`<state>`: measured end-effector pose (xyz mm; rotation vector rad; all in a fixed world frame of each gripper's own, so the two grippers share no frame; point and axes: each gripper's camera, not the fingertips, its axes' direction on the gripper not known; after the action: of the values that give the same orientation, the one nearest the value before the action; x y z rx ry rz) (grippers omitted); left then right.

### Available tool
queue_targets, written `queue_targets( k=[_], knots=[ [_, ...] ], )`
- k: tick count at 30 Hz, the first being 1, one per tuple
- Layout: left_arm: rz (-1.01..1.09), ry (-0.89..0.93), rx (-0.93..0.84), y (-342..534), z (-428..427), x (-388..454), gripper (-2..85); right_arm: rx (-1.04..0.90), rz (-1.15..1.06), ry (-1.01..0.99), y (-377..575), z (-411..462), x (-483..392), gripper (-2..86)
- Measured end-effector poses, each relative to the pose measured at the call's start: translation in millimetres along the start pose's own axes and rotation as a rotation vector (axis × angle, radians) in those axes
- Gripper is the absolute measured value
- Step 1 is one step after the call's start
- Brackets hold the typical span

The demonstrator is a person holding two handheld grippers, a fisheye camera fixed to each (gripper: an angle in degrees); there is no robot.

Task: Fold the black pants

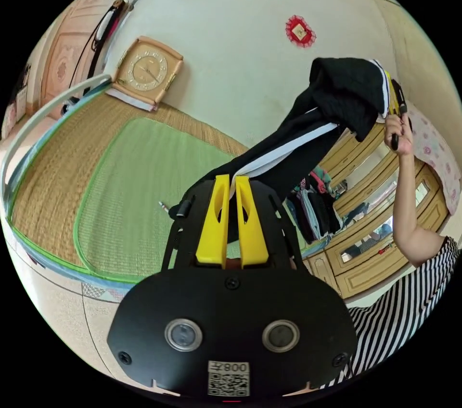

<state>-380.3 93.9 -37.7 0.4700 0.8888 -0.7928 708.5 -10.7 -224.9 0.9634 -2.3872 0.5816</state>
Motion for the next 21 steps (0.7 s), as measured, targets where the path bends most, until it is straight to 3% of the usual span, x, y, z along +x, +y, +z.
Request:
queue_targets(
  k=[2,6,10,14,17,21],
  knots=[
    [0.109,-0.041,0.122,-37.9,-43.7,25.7,2.1,0.079,-0.022,0.008,6.6,-47.2,18.8,2.3],
    [0.292,-0.088,0.154,-60.7,-68.5,72.7,2.1,0.119,0.046,0.149,67.6,-117.1,78.8,2.3],
    [0.361,-0.138,-0.091,-26.2,-14.3,92.2,2.2,-0.017,0.358,0.338,213.2,-175.4,210.0,2.0],
    [0.177,-0.293,-0.523,49.1,89.5,46.8,2.2,-0.171,0.822,0.538,392.1,-222.0,328.4,1.3],
    [0.034,-0.273,-0.688,77.3,121.7,26.0,2.1,-0.223,0.850,0.513,447.9,-220.5,344.6,2.4],
    [0.019,-0.295,-0.672,69.4,124.6,33.1,2.2,-0.435,0.668,0.534,448.8,-163.8,349.9,5.9]
  ],
)
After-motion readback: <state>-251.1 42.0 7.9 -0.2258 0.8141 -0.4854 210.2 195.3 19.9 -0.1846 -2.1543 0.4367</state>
